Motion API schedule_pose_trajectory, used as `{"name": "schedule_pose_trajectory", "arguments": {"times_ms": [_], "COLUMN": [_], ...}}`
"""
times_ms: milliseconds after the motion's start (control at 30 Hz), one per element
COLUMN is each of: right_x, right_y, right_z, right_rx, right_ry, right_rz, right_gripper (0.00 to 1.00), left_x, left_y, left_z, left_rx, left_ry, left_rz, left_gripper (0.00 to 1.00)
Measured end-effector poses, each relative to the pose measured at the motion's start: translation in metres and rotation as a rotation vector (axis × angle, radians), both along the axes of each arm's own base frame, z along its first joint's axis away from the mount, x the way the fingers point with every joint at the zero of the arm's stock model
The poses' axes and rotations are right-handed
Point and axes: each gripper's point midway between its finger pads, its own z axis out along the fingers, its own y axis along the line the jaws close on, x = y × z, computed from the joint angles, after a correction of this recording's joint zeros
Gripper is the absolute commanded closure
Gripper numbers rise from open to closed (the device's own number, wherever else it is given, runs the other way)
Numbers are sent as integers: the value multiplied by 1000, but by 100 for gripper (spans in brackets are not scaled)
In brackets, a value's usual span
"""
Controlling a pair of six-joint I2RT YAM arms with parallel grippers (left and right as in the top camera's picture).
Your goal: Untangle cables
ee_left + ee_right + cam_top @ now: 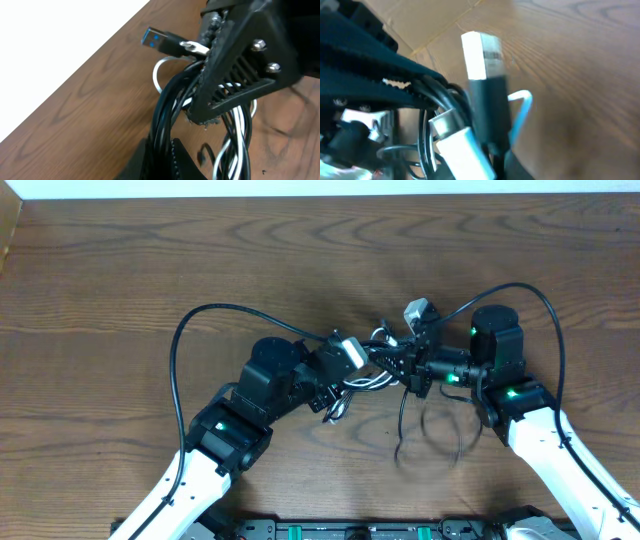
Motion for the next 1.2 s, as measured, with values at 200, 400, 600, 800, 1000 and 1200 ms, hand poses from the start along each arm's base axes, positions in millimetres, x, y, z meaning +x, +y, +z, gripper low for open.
{"name": "schedule_pose_trajectory", "arguments": {"times_ms": [200, 400, 600, 800, 1000, 1200], "right_x": [-1, -2, -1, 17, 32, 32], "right_y": [1, 0, -1, -17, -42, -51], "right_z": [0, -2, 0, 4, 4, 7], "right_rx": [4, 6, 16, 54, 92, 119], "right_ry": [10, 31, 43, 116, 194, 207], "right_rz": [2, 3, -5, -117, -219, -216], "right_gripper": [99, 99, 99, 99, 99, 99], "left_x": [0, -1, 0, -1, -3, 3], "left_y": [0, -1, -2, -4, -6, -2], "left_z": [0, 0, 4, 6, 6, 7], "left_rx": [-1, -3, -14, -29, -36, -67], "left_ry": [-1, 1, -11, -6, 0, 29], "left_rz": [1, -6, -9, -15, -27, 32], "left_gripper": [92, 92, 86, 10, 9, 9]}}
